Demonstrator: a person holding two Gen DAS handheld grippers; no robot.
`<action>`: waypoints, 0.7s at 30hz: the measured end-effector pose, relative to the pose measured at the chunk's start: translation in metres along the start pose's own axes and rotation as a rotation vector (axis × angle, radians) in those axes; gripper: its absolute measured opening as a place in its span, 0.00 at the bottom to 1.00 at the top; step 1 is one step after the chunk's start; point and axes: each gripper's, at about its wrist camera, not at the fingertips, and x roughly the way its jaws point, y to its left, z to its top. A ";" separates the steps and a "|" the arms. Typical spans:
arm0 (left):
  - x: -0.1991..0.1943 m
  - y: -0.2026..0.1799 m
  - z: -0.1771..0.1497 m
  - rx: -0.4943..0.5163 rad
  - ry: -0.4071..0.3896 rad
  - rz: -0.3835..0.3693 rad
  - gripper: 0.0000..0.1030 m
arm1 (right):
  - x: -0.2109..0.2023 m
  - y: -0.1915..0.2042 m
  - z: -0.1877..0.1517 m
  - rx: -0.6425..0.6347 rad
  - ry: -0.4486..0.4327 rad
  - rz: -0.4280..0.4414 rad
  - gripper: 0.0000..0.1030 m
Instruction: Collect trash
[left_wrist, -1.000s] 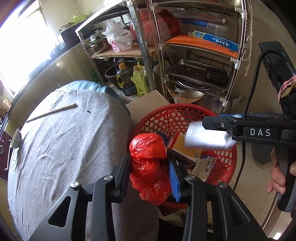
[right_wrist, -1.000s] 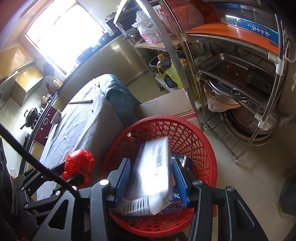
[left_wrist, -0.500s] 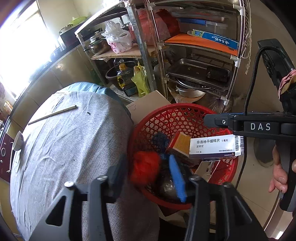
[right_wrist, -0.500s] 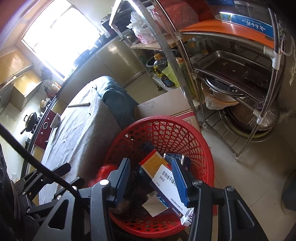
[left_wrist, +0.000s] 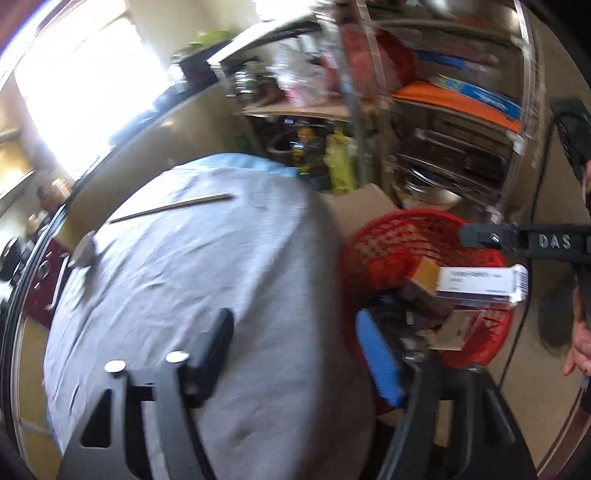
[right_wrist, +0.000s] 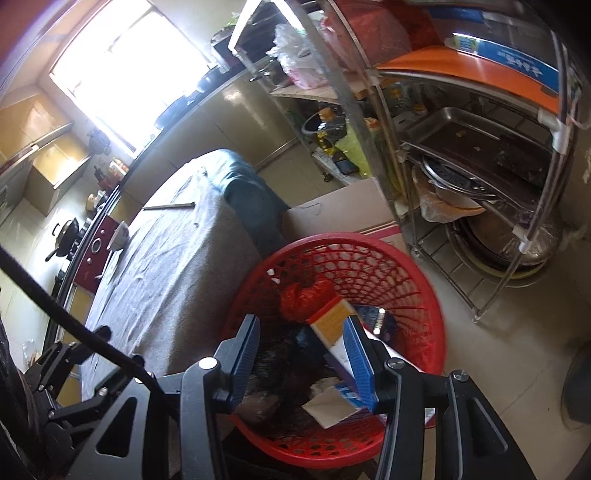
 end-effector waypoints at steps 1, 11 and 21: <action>-0.004 0.007 -0.002 -0.016 -0.009 0.015 0.74 | 0.001 0.005 -0.001 -0.010 0.004 0.004 0.50; -0.041 0.091 -0.036 -0.209 -0.037 0.149 0.78 | 0.009 0.075 -0.010 -0.154 0.032 0.039 0.50; -0.061 0.152 -0.077 -0.366 -0.025 0.234 0.78 | 0.013 0.171 -0.023 -0.350 0.034 0.073 0.57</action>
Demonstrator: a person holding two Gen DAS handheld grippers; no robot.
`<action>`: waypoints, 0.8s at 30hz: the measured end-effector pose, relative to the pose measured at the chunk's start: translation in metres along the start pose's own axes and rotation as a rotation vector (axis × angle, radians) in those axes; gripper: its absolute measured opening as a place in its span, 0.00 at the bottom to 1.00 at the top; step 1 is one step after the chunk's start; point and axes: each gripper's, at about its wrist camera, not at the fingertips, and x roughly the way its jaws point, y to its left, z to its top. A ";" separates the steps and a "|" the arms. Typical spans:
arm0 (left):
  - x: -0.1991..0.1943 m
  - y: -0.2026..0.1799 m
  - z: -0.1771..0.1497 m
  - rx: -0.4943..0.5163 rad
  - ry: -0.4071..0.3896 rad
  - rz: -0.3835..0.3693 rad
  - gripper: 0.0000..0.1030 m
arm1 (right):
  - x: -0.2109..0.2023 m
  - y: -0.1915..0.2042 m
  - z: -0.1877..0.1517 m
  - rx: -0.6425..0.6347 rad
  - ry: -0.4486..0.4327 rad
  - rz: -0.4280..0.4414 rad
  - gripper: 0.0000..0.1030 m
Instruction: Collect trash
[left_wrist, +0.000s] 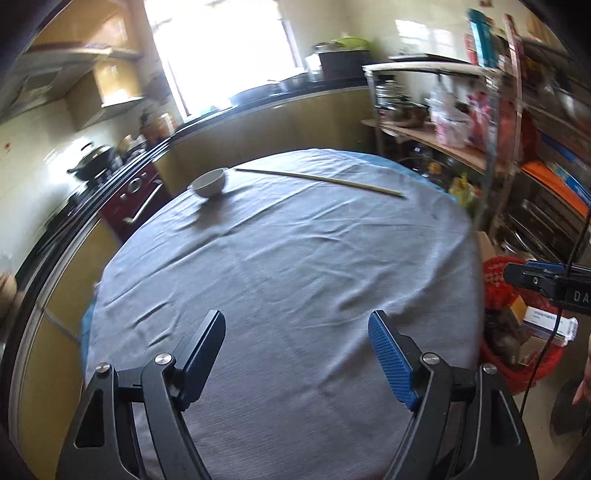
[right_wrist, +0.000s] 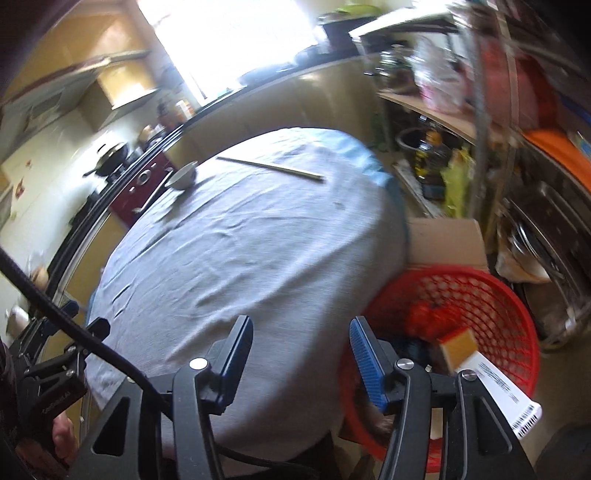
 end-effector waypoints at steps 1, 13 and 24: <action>0.000 0.007 -0.001 -0.015 0.000 0.009 0.78 | 0.002 0.009 0.001 -0.019 0.000 0.010 0.57; 0.001 0.075 -0.017 -0.156 -0.001 0.099 0.78 | 0.019 0.114 0.009 -0.224 -0.005 0.060 0.57; 0.008 0.111 -0.031 -0.220 0.015 0.145 0.78 | 0.026 0.163 0.011 -0.308 -0.023 0.077 0.57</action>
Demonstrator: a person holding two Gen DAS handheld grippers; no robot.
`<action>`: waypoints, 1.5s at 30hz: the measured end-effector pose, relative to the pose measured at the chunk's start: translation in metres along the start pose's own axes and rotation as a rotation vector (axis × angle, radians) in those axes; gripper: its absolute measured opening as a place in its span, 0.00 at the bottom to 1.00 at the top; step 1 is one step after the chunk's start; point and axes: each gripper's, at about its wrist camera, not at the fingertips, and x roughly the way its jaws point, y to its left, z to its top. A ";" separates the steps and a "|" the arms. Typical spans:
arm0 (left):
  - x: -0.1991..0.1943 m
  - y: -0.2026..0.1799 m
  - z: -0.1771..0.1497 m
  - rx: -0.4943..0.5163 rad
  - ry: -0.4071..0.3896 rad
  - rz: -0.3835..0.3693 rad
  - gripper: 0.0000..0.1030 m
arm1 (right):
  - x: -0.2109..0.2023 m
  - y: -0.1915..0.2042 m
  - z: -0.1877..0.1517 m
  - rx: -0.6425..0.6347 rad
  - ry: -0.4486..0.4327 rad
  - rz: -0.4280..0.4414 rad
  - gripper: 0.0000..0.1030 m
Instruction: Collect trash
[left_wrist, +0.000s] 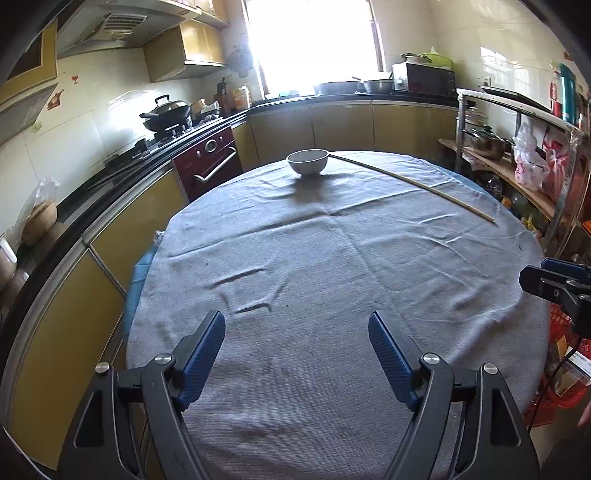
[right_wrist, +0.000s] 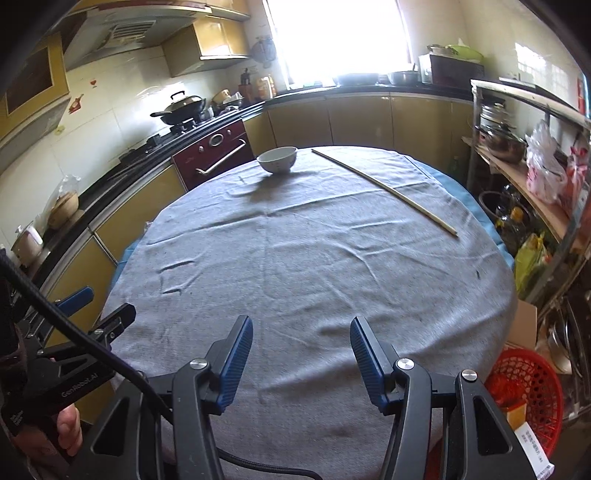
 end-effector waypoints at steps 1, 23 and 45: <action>0.001 0.001 0.000 -0.002 0.001 0.002 0.78 | 0.001 0.003 0.001 -0.008 -0.001 0.001 0.57; -0.010 0.024 -0.006 -0.061 0.012 0.029 0.78 | -0.009 0.044 -0.017 -0.051 -0.085 0.006 0.60; -0.035 0.031 -0.011 -0.077 -0.010 0.035 0.78 | -0.030 0.060 -0.024 -0.081 -0.124 0.018 0.62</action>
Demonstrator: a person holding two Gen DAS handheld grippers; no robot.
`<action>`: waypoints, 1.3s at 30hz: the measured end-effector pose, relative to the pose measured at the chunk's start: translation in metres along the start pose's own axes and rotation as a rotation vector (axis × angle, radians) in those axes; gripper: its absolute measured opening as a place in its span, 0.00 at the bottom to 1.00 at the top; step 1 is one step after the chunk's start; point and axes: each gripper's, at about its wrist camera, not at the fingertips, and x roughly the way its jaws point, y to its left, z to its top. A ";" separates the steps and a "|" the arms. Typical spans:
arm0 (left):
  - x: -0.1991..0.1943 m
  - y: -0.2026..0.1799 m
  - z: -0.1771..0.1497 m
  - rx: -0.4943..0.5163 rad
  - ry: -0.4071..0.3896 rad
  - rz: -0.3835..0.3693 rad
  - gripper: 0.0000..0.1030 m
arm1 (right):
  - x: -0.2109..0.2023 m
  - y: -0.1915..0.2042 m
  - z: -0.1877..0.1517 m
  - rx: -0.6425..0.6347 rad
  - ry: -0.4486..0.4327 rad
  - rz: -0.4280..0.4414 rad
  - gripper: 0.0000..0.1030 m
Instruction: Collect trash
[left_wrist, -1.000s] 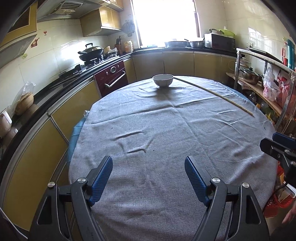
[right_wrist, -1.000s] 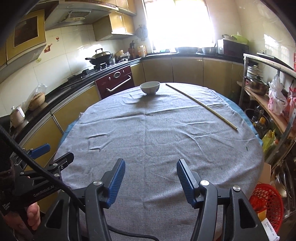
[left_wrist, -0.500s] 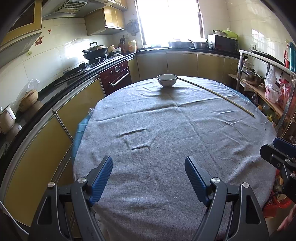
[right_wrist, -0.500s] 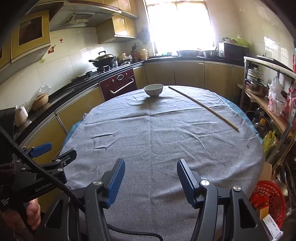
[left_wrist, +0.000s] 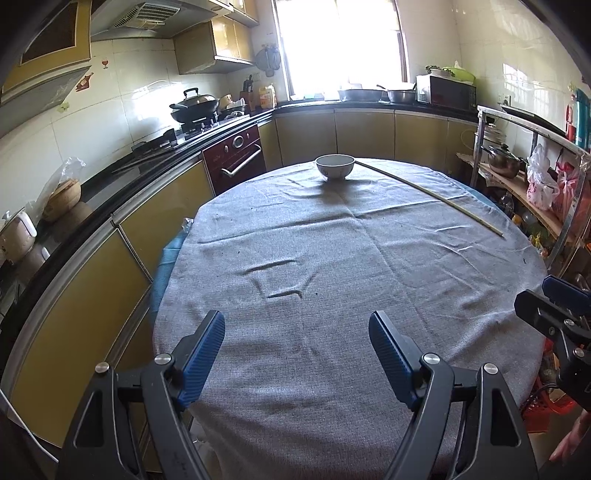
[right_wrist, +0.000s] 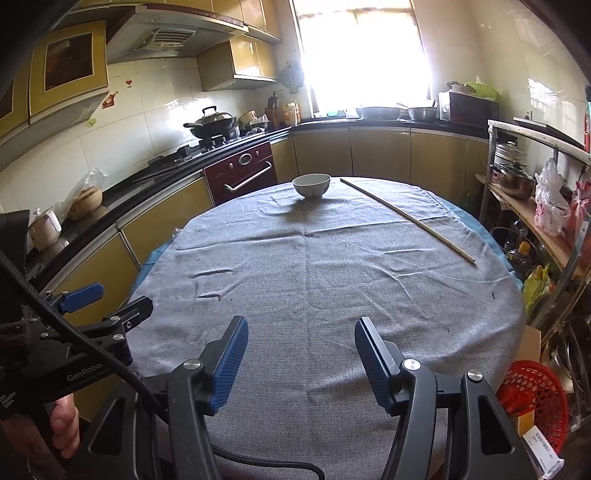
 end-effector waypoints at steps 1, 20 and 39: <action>-0.001 0.000 0.000 0.000 -0.001 0.000 0.78 | -0.001 0.000 0.000 0.000 -0.001 0.000 0.62; -0.015 0.006 -0.002 -0.009 -0.022 -0.011 0.79 | -0.014 0.006 0.000 -0.008 -0.023 -0.007 0.62; -0.028 0.018 -0.004 -0.033 -0.048 -0.027 0.79 | -0.025 0.017 0.001 -0.027 -0.037 -0.020 0.63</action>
